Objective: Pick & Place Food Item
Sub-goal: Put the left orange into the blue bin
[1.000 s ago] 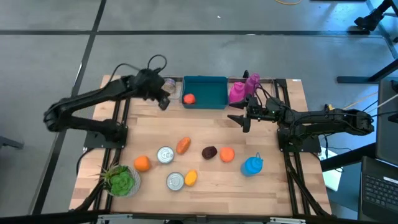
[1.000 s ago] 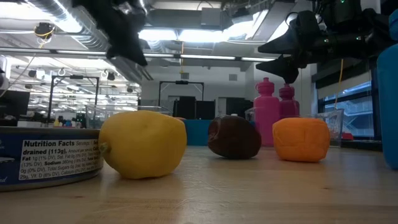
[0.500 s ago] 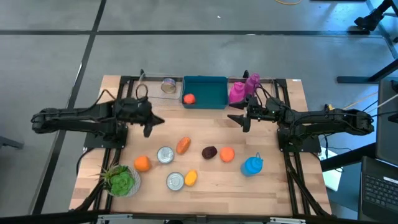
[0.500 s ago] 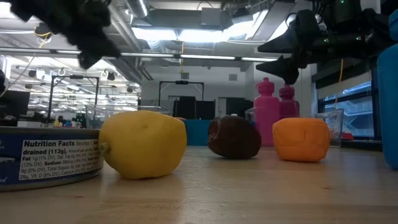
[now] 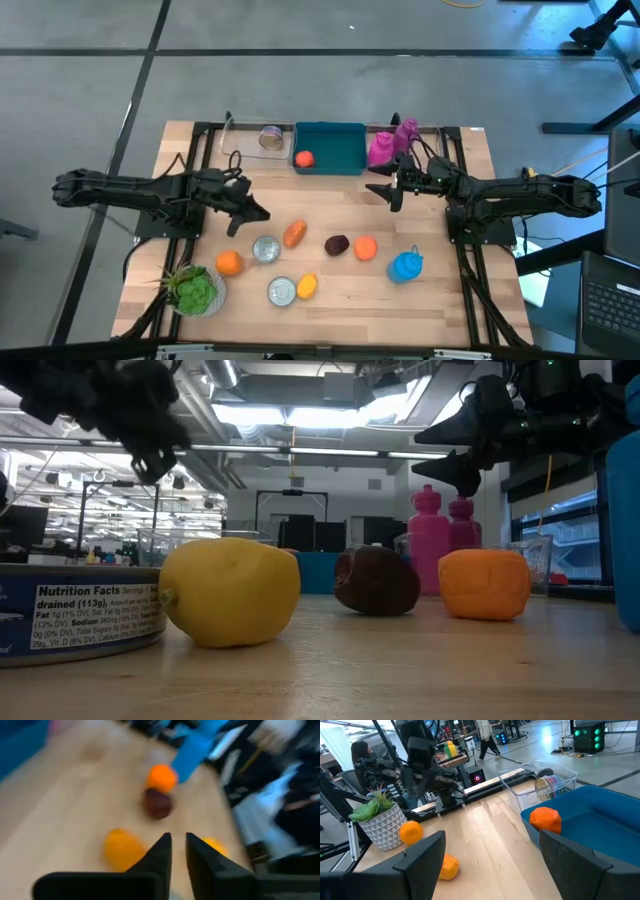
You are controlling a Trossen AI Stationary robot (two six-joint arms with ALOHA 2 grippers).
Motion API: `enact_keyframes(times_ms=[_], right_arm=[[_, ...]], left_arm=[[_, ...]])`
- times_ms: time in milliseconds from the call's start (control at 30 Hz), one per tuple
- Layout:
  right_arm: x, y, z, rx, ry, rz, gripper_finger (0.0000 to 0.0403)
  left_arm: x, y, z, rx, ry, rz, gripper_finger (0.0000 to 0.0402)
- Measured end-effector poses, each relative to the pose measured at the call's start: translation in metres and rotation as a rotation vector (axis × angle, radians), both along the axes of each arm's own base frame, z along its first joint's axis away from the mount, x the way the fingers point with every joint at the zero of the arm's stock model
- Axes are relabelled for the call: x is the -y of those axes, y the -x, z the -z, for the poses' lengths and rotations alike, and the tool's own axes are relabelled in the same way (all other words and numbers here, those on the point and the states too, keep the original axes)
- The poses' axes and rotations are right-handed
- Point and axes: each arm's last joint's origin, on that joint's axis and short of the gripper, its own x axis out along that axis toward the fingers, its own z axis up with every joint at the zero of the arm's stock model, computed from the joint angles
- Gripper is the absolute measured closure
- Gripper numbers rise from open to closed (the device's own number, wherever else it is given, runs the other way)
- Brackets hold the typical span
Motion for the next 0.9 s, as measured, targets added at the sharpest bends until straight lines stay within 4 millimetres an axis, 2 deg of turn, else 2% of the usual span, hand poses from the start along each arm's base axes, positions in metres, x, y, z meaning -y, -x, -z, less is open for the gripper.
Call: enact_keyframes(times_ms=[100,233,333,433,533,733,900], right_arm=[[0.000,0.000,0.000,0.000,-0.001,0.001,0.0085],[0.000,0.000,0.000,0.000,0.003,0.000,0.0085],[0.000,0.000,0.000,0.000,0.004,0.000,0.0085],[0.000,0.000,0.000,0.000,0.006,-0.001,0.0085],[0.000,0.000,-0.001,0.010,0.009,-0.001,0.0085],[-0.006,-0.002,-0.007,0.066,0.018,-0.027,0.0085],[-0.014,-0.004,-0.009,0.089,0.012,0.009,0.0085]], left_arm=[[0.006,-0.001,-0.005,0.037,0.108,0.045,0.0316],[0.013,-0.001,-0.009,-0.004,0.193,0.092,0.0265],[0.020,-0.001,-0.017,-0.002,0.198,0.148,0.0229],[0.027,0.000,-0.033,0.037,0.129,0.237,0.0203],[0.034,0.004,-0.048,0.004,0.027,0.267,0.0194],[0.042,0.021,-0.058,-0.328,-0.214,0.167,0.0196],[0.053,0.024,-0.056,-0.502,-0.215,0.163,0.0194]])
